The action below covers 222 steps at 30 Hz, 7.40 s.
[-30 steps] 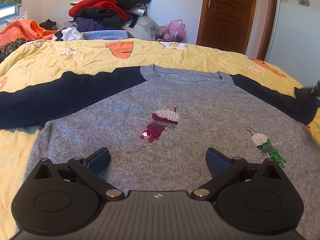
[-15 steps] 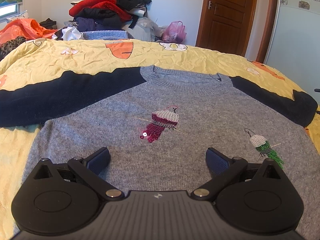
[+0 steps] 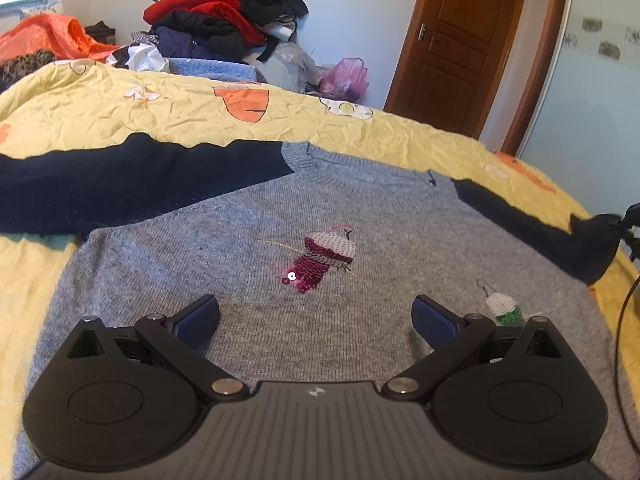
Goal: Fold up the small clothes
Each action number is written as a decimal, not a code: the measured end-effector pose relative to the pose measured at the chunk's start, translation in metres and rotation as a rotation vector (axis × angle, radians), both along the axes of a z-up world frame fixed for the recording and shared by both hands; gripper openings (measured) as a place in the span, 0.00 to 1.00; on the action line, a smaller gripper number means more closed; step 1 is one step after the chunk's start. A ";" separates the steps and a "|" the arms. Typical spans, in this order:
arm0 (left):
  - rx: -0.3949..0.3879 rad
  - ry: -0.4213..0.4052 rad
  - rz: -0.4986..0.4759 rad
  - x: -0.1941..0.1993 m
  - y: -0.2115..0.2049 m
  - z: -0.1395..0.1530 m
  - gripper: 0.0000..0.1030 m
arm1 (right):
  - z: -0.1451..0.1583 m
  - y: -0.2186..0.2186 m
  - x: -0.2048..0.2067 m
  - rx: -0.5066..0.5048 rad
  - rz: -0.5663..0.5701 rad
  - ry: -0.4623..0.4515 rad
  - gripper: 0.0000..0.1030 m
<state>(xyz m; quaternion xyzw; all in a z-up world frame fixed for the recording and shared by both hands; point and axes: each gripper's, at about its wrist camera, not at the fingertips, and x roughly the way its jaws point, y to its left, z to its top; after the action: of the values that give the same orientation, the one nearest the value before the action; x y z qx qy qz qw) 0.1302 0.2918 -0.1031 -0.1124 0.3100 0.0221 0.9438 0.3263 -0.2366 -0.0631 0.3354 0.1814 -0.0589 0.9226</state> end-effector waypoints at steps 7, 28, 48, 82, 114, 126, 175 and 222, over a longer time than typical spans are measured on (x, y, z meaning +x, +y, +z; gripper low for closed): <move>-0.059 -0.024 0.004 -0.003 0.007 0.000 1.00 | 0.023 0.185 -0.075 -0.210 0.508 -0.104 0.17; -0.268 0.048 -0.172 0.031 -0.007 0.033 1.00 | -0.049 0.241 -0.167 -0.218 0.587 0.037 0.70; -0.452 0.266 -0.227 0.132 -0.049 0.007 0.10 | -0.054 0.233 -0.164 -0.134 0.597 0.027 0.73; -0.097 0.049 0.039 0.062 0.082 0.003 0.08 | -0.004 0.281 -0.109 -0.360 0.674 -0.021 0.79; -0.613 -0.301 0.766 -0.091 0.357 0.021 0.90 | -0.051 0.316 -0.043 -0.627 0.686 0.149 0.95; -0.593 -0.285 0.856 -0.083 0.408 0.006 0.88 | -0.051 0.315 -0.043 -0.626 0.685 0.149 0.96; -0.204 -0.157 -0.046 0.032 0.033 0.002 0.06 | -0.010 0.312 -0.050 -0.316 0.668 0.101 0.92; -0.171 -0.203 0.020 0.027 0.037 0.008 0.84 | -0.013 0.261 0.048 -0.051 0.842 0.434 0.18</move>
<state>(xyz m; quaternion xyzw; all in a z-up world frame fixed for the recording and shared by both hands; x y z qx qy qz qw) 0.1573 0.3285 -0.0950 -0.1970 0.2124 -0.0066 0.9571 0.3739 0.0244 -0.0757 0.1899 0.4887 0.2469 0.8149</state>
